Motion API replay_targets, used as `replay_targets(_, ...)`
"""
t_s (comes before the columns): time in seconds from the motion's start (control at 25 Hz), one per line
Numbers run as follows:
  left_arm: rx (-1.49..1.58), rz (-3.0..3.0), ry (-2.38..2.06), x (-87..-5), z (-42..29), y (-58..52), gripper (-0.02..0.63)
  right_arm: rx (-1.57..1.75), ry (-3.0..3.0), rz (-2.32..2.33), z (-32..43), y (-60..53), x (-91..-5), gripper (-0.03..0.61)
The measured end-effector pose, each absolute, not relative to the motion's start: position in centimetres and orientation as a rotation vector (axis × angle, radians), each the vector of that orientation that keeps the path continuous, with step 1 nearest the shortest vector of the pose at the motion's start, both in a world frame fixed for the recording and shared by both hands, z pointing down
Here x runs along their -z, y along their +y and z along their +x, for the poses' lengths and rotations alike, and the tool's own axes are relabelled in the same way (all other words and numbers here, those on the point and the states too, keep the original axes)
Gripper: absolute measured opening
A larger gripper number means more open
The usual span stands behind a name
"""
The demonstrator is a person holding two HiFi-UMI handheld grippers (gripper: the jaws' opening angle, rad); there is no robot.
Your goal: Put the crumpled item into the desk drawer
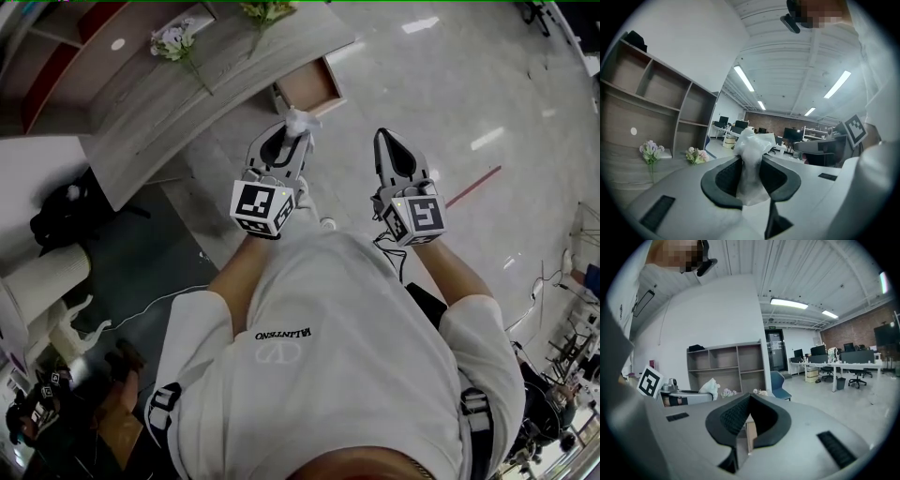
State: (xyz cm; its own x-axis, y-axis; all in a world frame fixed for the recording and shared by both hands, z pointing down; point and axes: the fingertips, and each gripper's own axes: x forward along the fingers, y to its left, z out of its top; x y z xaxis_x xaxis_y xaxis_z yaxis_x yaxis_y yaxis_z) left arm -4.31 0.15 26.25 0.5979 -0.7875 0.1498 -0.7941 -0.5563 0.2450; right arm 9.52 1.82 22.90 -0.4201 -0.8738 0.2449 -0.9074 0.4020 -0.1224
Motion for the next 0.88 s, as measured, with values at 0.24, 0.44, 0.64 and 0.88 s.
replay_targets(0.24, -0.053, 2.468, -1.274, -29.3, -5.2, -2.5, 0.101, -0.371, -2.494, 1.587, 6.8, -1.8, -25.1, -0.002)
replay_targets(0.44, -0.066, 2.419, -1.274, -31.3, -4.6, -5.3, 0.101, -0.418, -2.479, 1.516, 5.1, -4.6, -27.9, -0.002)
replay_targets(0.64, -0.080, 2.367, -1.290, -33.8, -3.7, -8.5, 0.101, -0.478, -2.466, 1.484, 4.4, -8.2, -30.9, -0.002)
replay_targets(0.88, -0.119, 2.297, -1.321, -39.3, -2.7, -12.1, 0.101, -0.565, -2.432, 1.464, 4.3, -12.4, -36.8, -0.002)
